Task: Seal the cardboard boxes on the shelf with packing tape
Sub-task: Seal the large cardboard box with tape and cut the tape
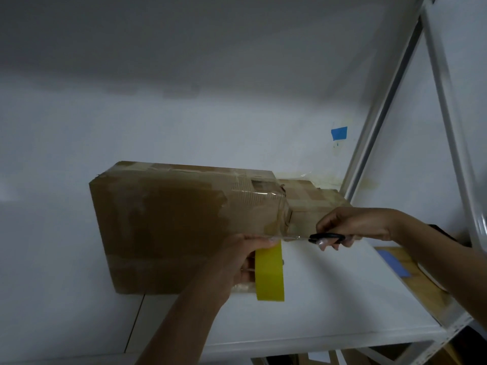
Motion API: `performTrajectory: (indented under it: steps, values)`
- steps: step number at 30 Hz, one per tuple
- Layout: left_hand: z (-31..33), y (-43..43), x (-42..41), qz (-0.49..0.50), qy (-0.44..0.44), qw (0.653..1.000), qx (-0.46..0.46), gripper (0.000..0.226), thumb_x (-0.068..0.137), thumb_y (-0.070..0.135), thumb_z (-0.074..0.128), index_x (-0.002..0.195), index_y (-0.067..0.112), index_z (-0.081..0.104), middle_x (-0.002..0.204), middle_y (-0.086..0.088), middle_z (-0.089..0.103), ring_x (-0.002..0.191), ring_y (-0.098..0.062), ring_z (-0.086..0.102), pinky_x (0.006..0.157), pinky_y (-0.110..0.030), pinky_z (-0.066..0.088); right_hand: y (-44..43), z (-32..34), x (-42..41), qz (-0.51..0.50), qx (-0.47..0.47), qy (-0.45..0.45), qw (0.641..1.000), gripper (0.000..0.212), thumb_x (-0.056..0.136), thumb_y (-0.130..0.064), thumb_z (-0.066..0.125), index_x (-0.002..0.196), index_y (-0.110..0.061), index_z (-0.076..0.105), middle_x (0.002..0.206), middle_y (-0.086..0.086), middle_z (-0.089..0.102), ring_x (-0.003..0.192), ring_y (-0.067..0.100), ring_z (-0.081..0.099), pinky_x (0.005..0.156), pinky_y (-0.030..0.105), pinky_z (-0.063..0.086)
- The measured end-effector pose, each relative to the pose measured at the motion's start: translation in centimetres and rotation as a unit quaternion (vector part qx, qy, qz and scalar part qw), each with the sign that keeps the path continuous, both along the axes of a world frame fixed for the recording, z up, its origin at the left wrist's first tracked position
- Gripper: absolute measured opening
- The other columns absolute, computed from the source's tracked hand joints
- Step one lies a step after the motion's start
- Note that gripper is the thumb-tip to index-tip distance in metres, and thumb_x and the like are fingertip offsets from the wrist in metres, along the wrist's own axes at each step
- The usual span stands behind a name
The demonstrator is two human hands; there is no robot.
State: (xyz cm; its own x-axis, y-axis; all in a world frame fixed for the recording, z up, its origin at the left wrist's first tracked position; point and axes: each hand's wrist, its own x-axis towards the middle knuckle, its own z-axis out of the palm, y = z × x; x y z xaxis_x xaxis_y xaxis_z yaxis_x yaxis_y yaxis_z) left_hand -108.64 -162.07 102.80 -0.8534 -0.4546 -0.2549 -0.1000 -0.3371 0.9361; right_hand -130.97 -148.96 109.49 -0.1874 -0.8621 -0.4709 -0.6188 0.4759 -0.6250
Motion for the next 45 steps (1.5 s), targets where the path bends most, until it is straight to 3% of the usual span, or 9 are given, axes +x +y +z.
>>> performTrajectory:
  steps: [6,13,18,20,30,34,38,42,45]
  values:
    - [-1.0,-0.2,0.5,-0.014,-0.031,0.999,-0.024,0.021,0.081,0.016,0.076,0.099,0.012,0.066,0.072,-0.001,0.074,0.064,-0.016,0.073,0.057,-0.029,0.056,0.8,-2.7,-0.4,-0.015,0.038,0.021,0.999,0.009,0.084,-0.029,0.07,0.084,-0.022,0.074,0.08,-0.005,0.062,0.075,0.008,0.047,0.061,0.018,0.035]
    - [0.9,-0.3,0.3,-0.035,0.002,0.996,-0.088,0.027,0.085,0.007,0.07,0.112,0.008,0.063,0.063,0.004,0.072,0.054,-0.008,0.069,0.046,-0.017,0.049,4.5,-8.9,-3.4,-0.127,0.064,0.043,0.989,0.029,0.074,-0.036,0.076,0.089,-0.012,0.075,0.079,-0.001,0.064,0.065,0.007,0.049,0.058,0.017,0.038]
    - [3.2,-0.7,-2.9,-0.032,0.039,0.994,-0.096,0.025,0.079,0.012,0.077,0.103,0.014,0.069,0.091,-0.006,0.077,0.083,-0.024,0.074,0.079,-0.039,0.06,4.8,-16.1,-4.9,-0.277,0.066,0.234,0.93,0.038,0.075,-0.049,0.077,0.06,-0.016,0.065,0.06,-0.002,0.061,0.047,0.009,0.054,0.045,0.014,0.043]
    - [3.6,-0.8,-4.0,-0.024,0.043,0.996,-0.081,0.025,0.08,0.01,0.076,0.104,0.012,0.068,0.09,-0.006,0.076,0.079,-0.021,0.074,0.074,-0.036,0.06,4.9,-18.3,-5.1,-0.327,0.053,0.259,0.907,0.045,0.075,-0.055,0.074,0.058,-0.015,0.063,0.058,-0.001,0.064,0.047,0.011,0.059,0.043,0.013,0.044]
    - [2.7,-0.6,-5.1,0.021,0.023,0.994,-0.102,0.041,0.069,0.017,0.086,0.105,0.015,0.068,0.112,-0.015,0.072,0.101,-0.035,0.071,0.091,-0.056,0.055,3.3,-20.3,-4.4,-0.333,0.084,0.256,0.903,0.03,0.084,-0.033,0.071,0.095,-0.006,0.064,0.088,0.008,0.069,0.086,0.023,0.071,0.07,0.028,0.058]
    - [2.4,-0.6,-5.3,0.025,0.035,0.994,-0.099,0.05,0.058,0.024,0.087,0.104,0.017,0.068,0.112,-0.015,0.072,0.1,-0.035,0.071,0.089,-0.057,0.056,-0.2,-14.8,-2.3,-0.337,-0.182,0.244,0.891,0.017,0.093,-0.03,0.062,0.105,-0.017,0.061,0.088,-0.004,0.061,0.086,0.017,0.06,0.064,0.021,0.039]
    - [2.0,-0.7,-5.7,0.031,0.03,0.995,-0.087,0.054,0.053,0.027,0.086,0.103,0.016,0.067,0.11,-0.017,0.072,0.1,-0.036,0.071,0.089,-0.058,0.055,-3.8,-6.8,1.7,-0.249,-0.455,0.104,0.848,0.021,0.099,-0.029,0.053,0.114,-0.021,0.066,0.106,-0.015,0.066,0.099,0.004,0.062,0.08,0.017,0.048]
    - [1.0,-0.9,-5.7,0.033,0.007,0.997,-0.076,0.052,0.053,0.026,0.086,0.101,0.018,0.067,0.11,-0.018,0.072,0.099,-0.035,0.071,0.091,-0.058,0.055,-6.4,-3.4,3.3,-0.124,-0.437,0.121,0.883,0.037,0.089,-0.031,0.068,0.125,-0.028,0.065,0.123,-0.016,0.064,0.115,-0.005,0.055,0.096,0.012,0.044]
    - [-0.6,-0.7,-4.5,0.033,-0.007,0.998,-0.047,0.042,0.071,0.007,0.084,0.107,0.011,0.063,0.106,-0.021,0.073,0.087,-0.032,0.074,0.083,-0.048,0.06,-7.7,-4.3,2.9,-0.12,-0.471,0.216,0.847,0.035,0.081,-0.031,0.076,0.115,-0.024,0.072,0.124,-0.008,0.066,0.115,0.0,0.058,0.101,0.018,0.043]
